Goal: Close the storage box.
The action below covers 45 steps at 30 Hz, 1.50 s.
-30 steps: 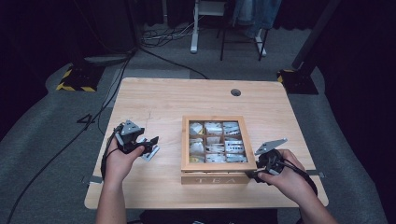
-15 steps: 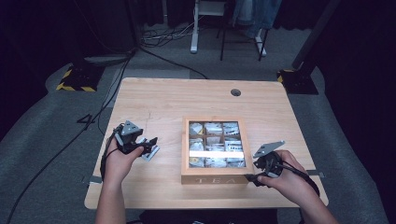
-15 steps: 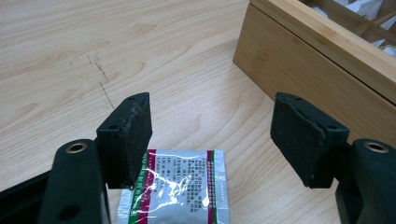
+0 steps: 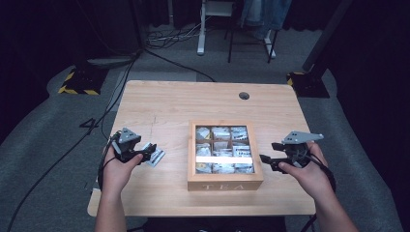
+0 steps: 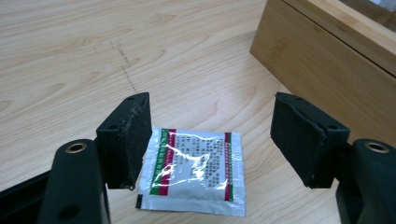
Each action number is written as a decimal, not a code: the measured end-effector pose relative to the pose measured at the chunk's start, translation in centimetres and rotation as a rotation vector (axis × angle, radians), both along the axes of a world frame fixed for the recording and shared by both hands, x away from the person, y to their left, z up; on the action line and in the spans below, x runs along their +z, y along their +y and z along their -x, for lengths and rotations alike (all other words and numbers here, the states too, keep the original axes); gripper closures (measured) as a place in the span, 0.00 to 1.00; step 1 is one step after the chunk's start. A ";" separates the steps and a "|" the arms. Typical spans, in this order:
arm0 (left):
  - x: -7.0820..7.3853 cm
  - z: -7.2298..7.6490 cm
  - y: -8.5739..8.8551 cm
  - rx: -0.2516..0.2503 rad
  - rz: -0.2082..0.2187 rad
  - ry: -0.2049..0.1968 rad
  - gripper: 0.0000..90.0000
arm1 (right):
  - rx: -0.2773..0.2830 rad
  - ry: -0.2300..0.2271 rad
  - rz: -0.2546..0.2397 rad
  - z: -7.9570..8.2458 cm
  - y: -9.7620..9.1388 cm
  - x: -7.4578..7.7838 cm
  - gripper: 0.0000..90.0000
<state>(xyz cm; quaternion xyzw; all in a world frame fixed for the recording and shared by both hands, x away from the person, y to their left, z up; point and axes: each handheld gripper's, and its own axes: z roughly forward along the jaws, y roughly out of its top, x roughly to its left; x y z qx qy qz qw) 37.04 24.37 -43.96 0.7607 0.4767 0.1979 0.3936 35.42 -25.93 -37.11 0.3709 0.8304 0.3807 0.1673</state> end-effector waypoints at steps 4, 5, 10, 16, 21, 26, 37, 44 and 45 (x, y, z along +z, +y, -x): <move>-0.3 0.0 0.6 0.038 -0.029 0.005 0.33 | -0.032 -0.051 -0.006 -1.0 -1.3 -0.2 0.37; -0.3 0.0 0.6 0.038 -0.029 0.005 0.33 | -0.032 -0.051 -0.006 -1.0 -1.3 -0.2 0.37; -1.1 -0.2 1.4 0.070 -0.048 0.037 0.33 | -0.098 -0.089 0.007 -2.5 -3.3 -0.8 0.37; -1.7 -0.3 2.0 0.105 -0.038 0.062 0.33 | -0.169 -0.065 0.016 -3.9 -5.0 -2.2 0.37; -2.1 -0.5 2.1 0.130 -0.044 0.091 0.33 | -0.203 -0.042 0.026 -4.8 -5.9 -3.4 0.37; -2.3 -0.5 2.4 0.150 -0.032 0.103 0.33 | -0.248 -0.023 0.036 -5.8 -7.0 -4.9 0.37; -2.5 -0.8 2.0 0.142 -0.042 0.112 0.33 | -0.327 -0.060 0.064 -7.7 -9.0 -8.9 0.37; -2.7 -0.9 1.9 0.140 -0.039 0.116 0.32 | -0.343 -0.076 0.031 -8.3 -9.2 -10.9 0.37; -2.7 -0.9 1.9 0.140 -0.039 0.116 0.32 | -0.343 -0.076 0.031 -8.3 -9.2 -10.9 0.37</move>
